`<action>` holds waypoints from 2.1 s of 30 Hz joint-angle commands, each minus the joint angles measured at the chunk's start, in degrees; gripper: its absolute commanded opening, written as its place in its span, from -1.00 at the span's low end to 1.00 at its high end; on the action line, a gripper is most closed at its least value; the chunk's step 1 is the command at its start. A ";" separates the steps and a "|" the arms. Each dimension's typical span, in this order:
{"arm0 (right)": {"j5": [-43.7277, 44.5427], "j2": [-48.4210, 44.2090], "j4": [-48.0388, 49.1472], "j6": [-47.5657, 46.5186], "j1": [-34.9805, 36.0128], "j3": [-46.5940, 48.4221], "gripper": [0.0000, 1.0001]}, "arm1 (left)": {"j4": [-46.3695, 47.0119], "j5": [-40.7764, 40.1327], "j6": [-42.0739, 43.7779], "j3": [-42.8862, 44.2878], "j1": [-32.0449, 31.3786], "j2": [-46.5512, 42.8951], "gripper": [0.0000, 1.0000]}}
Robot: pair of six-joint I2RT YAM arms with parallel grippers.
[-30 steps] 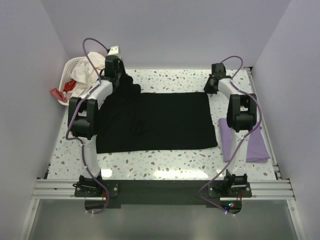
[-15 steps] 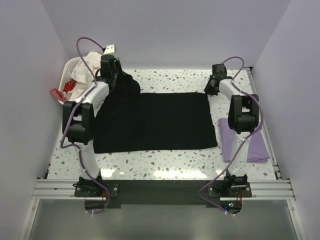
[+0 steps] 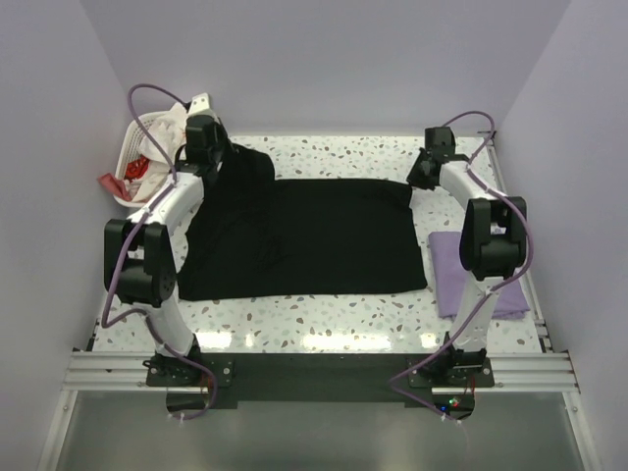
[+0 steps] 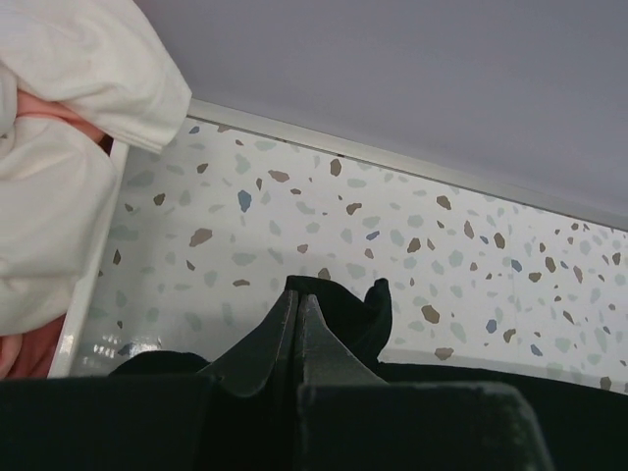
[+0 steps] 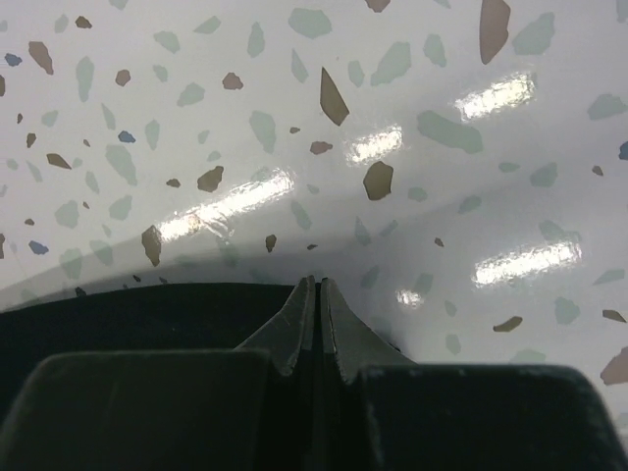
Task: Fold and stack the t-shirts
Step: Fold the tshirt
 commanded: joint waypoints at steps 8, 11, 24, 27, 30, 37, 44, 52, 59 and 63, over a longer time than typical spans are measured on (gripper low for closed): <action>2.30 -11.69 1.12 2.20 -1.05 -7.94 -1.00 | -6.45 -3.32 -10.14 -8.93 0.52 -11.39 -1.00; 2.30 -13.44 1.47 2.21 -1.05 -10.40 -1.00 | -10.23 -4.81 -12.43 -11.48 0.52 -14.02 -1.00; 3.79 -18.63 2.70 2.47 -0.96 -19.19 -1.00 | -17.01 -3.32 -16.04 -23.88 0.61 -27.46 -1.00; 4.32 -19.16 2.53 2.38 -1.05 -20.60 -1.00 | -19.48 -4.38 -15.16 -25.64 0.87 -30.97 -1.00; 3.97 -20.13 2.53 2.65 -1.05 -22.26 -1.00 | -20.97 -4.47 -14.28 -27.49 1.14 -33.97 -1.00; 4.06 -23.12 4.29 3.00 -1.05 -27.19 -1.00 | -23.87 -8.15 -13.32 -32.67 1.49 -39.25 -1.00; 3.35 -24.87 5.52 3.44 -1.14 -30.71 -1.00 | -25.10 -8.16 -12.70 -35.49 2.89 -43.03 -1.00; 3.18 -26.72 6.31 3.88 -1.05 -33.43 -1.00 | -25.72 -6.66 -12.44 -35.58 5.00 -45.32 -1.00; 2.21 -28.39 7.36 4.23 -1.05 -35.54 -1.00 | -25.81 -5.70 -13.05 -36.63 6.76 -46.55 -1.00; 1.34 -29.18 7.98 4.41 -0.96 -37.03 -1.00 | -26.33 -5.69 -13.49 -36.90 7.03 -47.25 -1.00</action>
